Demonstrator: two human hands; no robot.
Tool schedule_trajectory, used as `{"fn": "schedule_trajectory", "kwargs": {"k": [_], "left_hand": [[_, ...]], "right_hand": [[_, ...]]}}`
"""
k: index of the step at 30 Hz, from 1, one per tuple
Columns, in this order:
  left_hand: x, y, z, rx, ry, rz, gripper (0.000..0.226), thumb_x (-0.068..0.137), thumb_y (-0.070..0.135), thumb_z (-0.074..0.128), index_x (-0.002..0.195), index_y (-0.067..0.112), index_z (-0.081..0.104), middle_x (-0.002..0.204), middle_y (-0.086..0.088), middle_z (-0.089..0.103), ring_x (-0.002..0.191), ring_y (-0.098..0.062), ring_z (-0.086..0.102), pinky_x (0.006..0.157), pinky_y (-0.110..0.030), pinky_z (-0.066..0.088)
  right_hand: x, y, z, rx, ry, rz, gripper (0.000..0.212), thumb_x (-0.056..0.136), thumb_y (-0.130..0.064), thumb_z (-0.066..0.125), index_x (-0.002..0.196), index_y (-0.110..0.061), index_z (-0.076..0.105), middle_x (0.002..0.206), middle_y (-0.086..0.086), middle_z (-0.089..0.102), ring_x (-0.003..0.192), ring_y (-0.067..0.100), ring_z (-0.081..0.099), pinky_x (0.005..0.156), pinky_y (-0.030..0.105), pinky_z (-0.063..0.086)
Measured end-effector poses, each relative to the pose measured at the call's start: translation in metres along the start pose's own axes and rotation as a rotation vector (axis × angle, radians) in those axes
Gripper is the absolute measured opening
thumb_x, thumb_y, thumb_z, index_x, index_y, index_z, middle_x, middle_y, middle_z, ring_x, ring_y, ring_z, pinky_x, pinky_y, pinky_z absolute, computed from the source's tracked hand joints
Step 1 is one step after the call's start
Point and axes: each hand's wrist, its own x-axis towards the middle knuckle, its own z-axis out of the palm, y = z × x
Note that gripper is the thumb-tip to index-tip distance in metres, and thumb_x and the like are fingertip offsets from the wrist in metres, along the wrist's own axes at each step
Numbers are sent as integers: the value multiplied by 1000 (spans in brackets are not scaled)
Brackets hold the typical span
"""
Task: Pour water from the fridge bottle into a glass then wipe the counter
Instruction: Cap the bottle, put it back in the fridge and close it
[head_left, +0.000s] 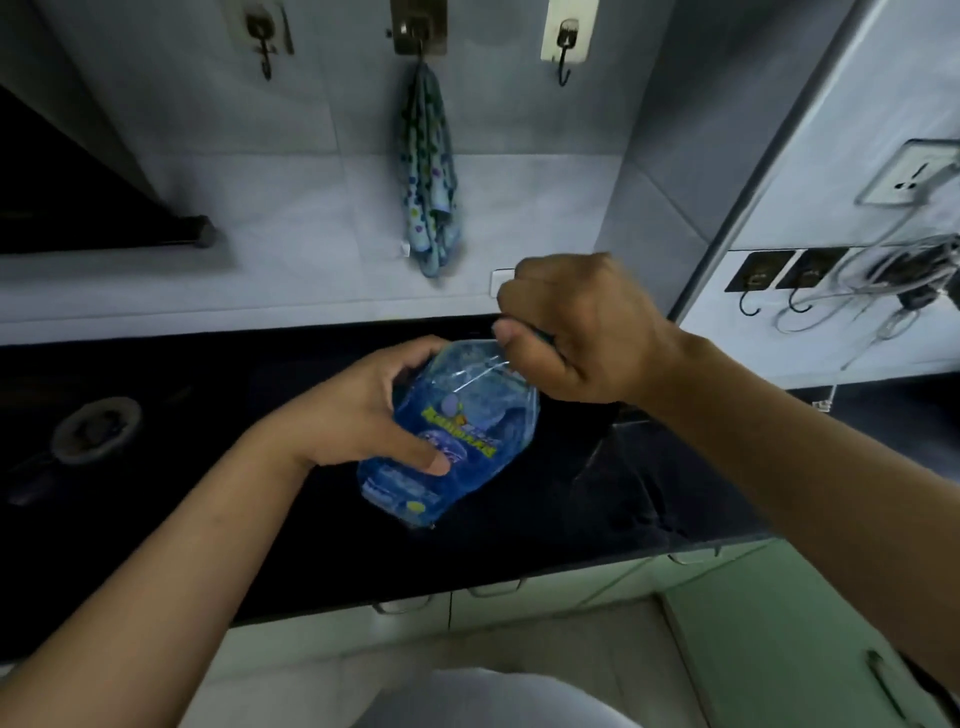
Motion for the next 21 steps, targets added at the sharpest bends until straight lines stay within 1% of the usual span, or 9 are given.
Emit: {"fn": "schedule_trajectory", "kwargs": {"k": [3,4,6,8,10,12,17,19,21], "left_hand": [[15,2,38,108,228,-22,75,55,5,95,117,30,59,108,3,74,99,-12,72,89,-36,59],[19,2,50,199,335,-20,74,54,11,96,114,34,58,104,9,73,94,-5,71,87,-30,57],[25,1,65,262,432,8,77,52,15,96,115,35,56,103,14,71,93,0,68,84,-22,53],[26,4,67,168,343,11,82,53,9,95,122,29,56,110,9,70,99,-6,68,86,-25,54],[22,10,67,95,234,7,84,54,0,92,126,22,56,114,3,70,103,-12,69,87,-26,55],[23,14,82,54,230,-16,82,54,-2,91,125,20,57,115,-2,71,104,-17,70,87,-31,57],[24,6,128,6,481,-82,79,52,7,93,120,25,58,109,1,74,98,-19,73,87,-40,59],[17,6,137,40,557,-99,79,54,5,95,119,28,57,106,8,74,95,-13,73,83,-32,58],[7,6,142,69,626,-115,79,55,3,95,117,31,56,104,14,73,92,-6,72,79,-23,56]], "right_hand": [[-4,13,0,-50,-190,629,50,96,-45,35,58,-13,41,59,1,42,73,37,61,65,32,39],[-10,20,2,-77,-268,731,52,97,-48,35,57,-14,40,61,3,44,79,37,62,68,32,40],[-24,29,1,-129,-213,524,55,98,-54,34,58,-17,39,61,3,45,71,34,59,62,33,40],[-39,30,-8,-50,-57,168,47,96,-53,37,63,-19,35,60,-3,40,55,27,47,52,31,33],[-51,36,-12,84,14,39,39,95,-44,41,65,-20,33,60,-5,36,51,23,38,48,32,31],[-53,36,-11,147,64,176,42,93,-41,37,58,-19,33,52,-1,37,48,27,39,49,34,32],[-50,35,3,136,1,479,50,87,-43,36,46,-12,33,47,6,47,55,33,51,57,34,41],[-54,33,5,298,19,484,54,90,-46,41,48,-12,32,45,3,43,49,24,48,53,31,35],[-62,28,20,674,82,550,57,94,-51,46,54,-14,33,48,-3,37,48,12,38,52,30,32]]}}
